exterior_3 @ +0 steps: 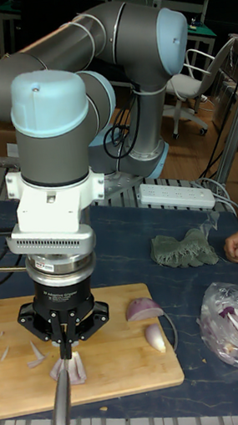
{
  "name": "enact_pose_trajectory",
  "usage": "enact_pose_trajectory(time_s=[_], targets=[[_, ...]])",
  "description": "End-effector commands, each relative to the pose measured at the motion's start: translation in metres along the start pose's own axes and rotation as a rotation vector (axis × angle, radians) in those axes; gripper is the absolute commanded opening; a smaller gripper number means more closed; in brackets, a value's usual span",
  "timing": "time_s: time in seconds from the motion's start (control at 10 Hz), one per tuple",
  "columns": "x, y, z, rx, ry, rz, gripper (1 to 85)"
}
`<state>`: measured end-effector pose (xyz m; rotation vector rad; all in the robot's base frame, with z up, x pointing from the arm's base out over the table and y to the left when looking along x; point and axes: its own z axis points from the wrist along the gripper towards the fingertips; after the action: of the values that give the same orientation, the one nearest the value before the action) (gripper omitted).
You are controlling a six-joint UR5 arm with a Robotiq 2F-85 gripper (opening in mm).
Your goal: Chop the onions
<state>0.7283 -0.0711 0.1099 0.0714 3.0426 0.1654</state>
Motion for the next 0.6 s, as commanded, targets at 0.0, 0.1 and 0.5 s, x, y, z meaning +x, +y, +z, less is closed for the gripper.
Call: enact_pose_trajectory(time_s=[0.0,0.1,0.5], targets=[[-0.0002,0.0097,0.0026,-0.040,0.001,-0.015,1.0],[0.0003,0.0082,0.0027,-0.034,0.002,-0.039,1.0],[0.0031,0.0050,0.0061,-0.026,0.016,-0.075,1.0]])
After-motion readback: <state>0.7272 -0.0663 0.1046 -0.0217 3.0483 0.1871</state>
